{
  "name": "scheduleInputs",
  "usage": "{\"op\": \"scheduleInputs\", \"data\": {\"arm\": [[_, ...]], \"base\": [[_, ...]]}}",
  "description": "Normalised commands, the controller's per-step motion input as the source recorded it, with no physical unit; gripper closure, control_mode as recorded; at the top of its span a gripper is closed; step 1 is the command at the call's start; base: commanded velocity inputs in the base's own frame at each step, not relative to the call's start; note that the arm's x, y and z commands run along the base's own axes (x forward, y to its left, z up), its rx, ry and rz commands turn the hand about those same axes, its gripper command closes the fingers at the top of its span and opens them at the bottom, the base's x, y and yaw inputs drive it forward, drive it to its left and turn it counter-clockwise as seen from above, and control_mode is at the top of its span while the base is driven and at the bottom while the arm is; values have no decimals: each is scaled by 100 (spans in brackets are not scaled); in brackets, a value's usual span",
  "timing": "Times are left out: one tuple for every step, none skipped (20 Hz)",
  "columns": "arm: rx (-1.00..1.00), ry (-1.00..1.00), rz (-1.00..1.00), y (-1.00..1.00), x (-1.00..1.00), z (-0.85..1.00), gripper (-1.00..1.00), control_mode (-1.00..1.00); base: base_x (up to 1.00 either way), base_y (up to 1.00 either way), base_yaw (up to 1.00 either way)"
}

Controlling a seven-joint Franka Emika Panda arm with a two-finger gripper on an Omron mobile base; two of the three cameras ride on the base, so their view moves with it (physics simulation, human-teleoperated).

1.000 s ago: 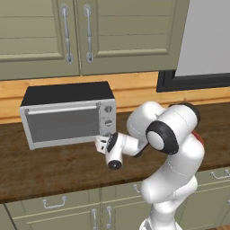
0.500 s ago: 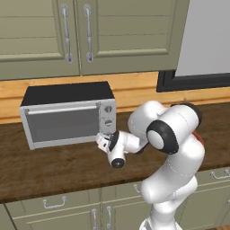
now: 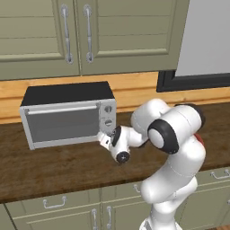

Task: Pick up the kebab skewer and baguette bread, and place them inside the toaster oven. Close the toaster oven door and start by setting the timer.

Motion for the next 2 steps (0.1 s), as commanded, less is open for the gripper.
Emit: {"op": "scheduleInputs", "data": {"arm": [[24, 0, -1, -19, 27, 0, 100, -100], [23, 0, 0, -20, 20, 0, 100, -100]], "base": [[0, 0, 0], [0, 0, 0]]}}
